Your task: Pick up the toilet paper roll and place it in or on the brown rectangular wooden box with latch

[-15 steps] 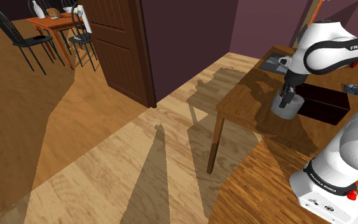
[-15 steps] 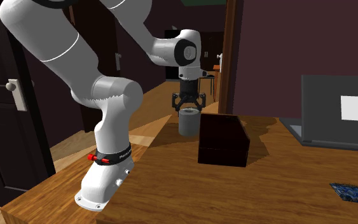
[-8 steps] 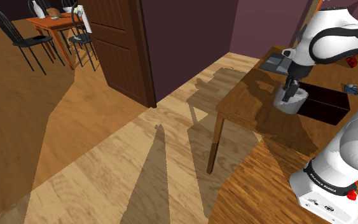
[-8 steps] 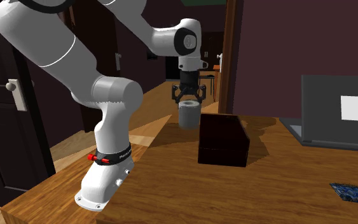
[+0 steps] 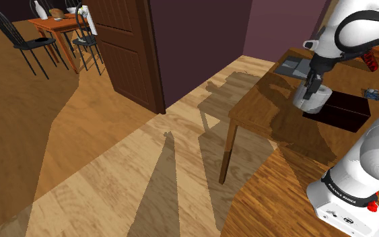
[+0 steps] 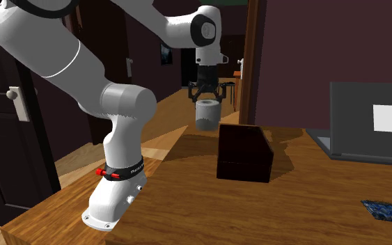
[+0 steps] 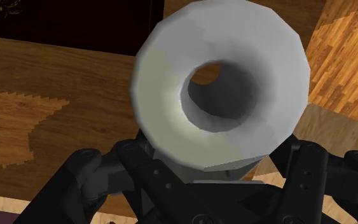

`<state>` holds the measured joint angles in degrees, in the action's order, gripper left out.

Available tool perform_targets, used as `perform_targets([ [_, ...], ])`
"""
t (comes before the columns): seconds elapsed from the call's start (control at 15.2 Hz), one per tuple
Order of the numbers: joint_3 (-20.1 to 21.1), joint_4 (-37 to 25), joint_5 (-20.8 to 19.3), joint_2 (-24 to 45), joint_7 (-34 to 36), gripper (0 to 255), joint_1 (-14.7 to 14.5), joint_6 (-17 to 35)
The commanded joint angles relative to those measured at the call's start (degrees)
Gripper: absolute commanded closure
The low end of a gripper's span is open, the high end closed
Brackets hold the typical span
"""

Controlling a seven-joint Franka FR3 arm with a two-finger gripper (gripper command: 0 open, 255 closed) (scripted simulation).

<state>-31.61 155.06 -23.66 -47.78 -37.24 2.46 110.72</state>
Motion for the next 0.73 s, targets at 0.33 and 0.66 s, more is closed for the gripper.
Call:
perform_targets([
  [0.33, 2.2, -4.4, 1.9, -1.4, -0.2, 255, -0.5, -5.8],
  [0.66, 3.6, -8.0, 3.1, -1.7, -0.3, 255, -1.0, -9.6],
])
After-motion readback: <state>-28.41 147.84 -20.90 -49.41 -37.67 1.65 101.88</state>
